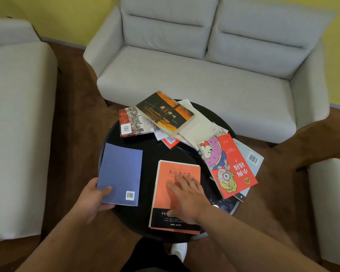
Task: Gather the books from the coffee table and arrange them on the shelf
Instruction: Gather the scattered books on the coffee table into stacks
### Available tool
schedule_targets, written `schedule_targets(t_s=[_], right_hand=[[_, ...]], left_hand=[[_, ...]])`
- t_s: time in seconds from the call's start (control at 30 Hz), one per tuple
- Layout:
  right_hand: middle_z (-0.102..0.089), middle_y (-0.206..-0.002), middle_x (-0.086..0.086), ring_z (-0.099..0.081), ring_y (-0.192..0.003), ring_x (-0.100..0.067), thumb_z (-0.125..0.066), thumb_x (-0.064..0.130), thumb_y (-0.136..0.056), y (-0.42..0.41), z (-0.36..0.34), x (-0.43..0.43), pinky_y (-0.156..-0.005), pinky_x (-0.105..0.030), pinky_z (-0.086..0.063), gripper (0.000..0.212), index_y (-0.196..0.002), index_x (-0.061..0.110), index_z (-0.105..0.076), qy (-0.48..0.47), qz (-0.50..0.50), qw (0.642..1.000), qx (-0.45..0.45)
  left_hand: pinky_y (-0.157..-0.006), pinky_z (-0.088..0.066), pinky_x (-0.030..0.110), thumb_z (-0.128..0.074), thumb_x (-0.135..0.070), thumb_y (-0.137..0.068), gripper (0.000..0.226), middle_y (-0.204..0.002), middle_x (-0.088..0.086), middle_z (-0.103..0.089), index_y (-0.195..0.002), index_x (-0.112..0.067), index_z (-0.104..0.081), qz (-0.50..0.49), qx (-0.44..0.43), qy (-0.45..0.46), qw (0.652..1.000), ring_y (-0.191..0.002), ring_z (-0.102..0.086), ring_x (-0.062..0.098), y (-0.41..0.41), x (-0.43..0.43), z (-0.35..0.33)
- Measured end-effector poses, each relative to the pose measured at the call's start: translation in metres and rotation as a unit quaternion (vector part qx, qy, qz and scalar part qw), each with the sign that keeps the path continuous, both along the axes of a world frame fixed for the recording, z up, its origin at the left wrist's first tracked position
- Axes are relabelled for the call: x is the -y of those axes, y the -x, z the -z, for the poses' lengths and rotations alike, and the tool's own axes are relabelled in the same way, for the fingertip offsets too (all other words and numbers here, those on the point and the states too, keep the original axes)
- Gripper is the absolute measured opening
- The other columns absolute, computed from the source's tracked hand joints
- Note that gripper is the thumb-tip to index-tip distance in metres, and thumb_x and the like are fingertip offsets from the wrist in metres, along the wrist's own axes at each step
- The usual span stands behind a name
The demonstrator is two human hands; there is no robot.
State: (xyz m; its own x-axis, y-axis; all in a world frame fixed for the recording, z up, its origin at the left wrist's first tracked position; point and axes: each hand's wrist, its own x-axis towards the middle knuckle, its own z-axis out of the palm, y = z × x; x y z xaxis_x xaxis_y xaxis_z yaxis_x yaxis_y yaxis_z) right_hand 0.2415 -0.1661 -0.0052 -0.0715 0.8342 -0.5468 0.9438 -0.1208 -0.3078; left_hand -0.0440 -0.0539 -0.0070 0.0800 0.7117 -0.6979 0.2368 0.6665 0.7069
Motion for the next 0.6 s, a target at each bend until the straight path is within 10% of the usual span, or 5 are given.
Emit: schedule_targets(t_s=[0.13,0.23,0.4,0.53,0.6], right_hand=[[-0.001,-0.172,-0.002,0.009,-0.158,-0.031,-0.064,0.050,-0.092,-0.006,-0.010,-0.004,-0.124,-0.046,0.009,0.080,-0.158,0.036,-0.022,0.031,0.013,0.998,-0.046],[-0.038,-0.160,-0.003,-0.030,-0.151,-0.026,-0.059,0.038,-0.099,-0.012,-0.026,-0.007,-0.123,-0.036,-0.022,0.052,-0.149,0.024,-0.049,-0.011,0.134,0.978,-0.159],[-0.059,-0.138,0.013,-0.058,-0.128,-0.016,-0.052,0.036,-0.105,-0.013,-0.041,0.008,-0.109,-0.042,-0.049,0.040,-0.145,0.034,-0.049,0.026,0.401,0.815,-0.419],[-0.058,-0.128,0.017,-0.055,-0.131,-0.018,-0.056,0.019,-0.104,-0.026,-0.025,0.027,-0.106,-0.041,-0.050,0.039,-0.140,0.031,-0.045,-0.009,0.430,0.834,-0.345],[-0.056,-0.140,0.006,-0.054,-0.133,-0.022,-0.056,0.021,-0.103,-0.029,-0.017,0.032,-0.104,-0.039,-0.049,0.043,-0.144,0.028,-0.043,-0.025,0.409,0.867,-0.283]], left_hand=[[-0.077,-0.060,0.047,-0.058,-0.011,-0.095,0.035,-0.121,0.008,-0.059,-0.128,-0.017,-0.048,-0.022,0.059,-0.019,0.998,-0.112,-0.061,0.031,-0.002,0.020,-0.041],[-0.083,-0.057,0.051,-0.057,-0.009,-0.094,0.030,-0.117,0.007,-0.061,-0.121,-0.021,-0.051,-0.030,0.124,0.007,0.992,-0.111,-0.062,0.030,-0.018,0.042,-0.069],[-0.079,-0.058,0.050,-0.074,-0.013,-0.083,0.042,-0.116,0.011,-0.066,-0.120,-0.020,-0.054,0.037,0.132,0.093,0.986,-0.105,-0.066,0.031,-0.070,0.082,-0.072],[-0.085,-0.057,0.039,-0.067,-0.034,-0.090,0.028,-0.114,0.000,-0.062,-0.114,-0.025,-0.055,0.205,-0.031,-0.008,0.978,-0.101,-0.064,0.015,-0.102,0.092,-0.053],[-0.088,-0.055,0.036,-0.063,-0.047,-0.087,0.032,-0.111,-0.005,-0.056,-0.112,-0.028,-0.057,0.331,-0.188,-0.095,0.920,-0.096,-0.060,0.009,-0.106,0.088,-0.041]])
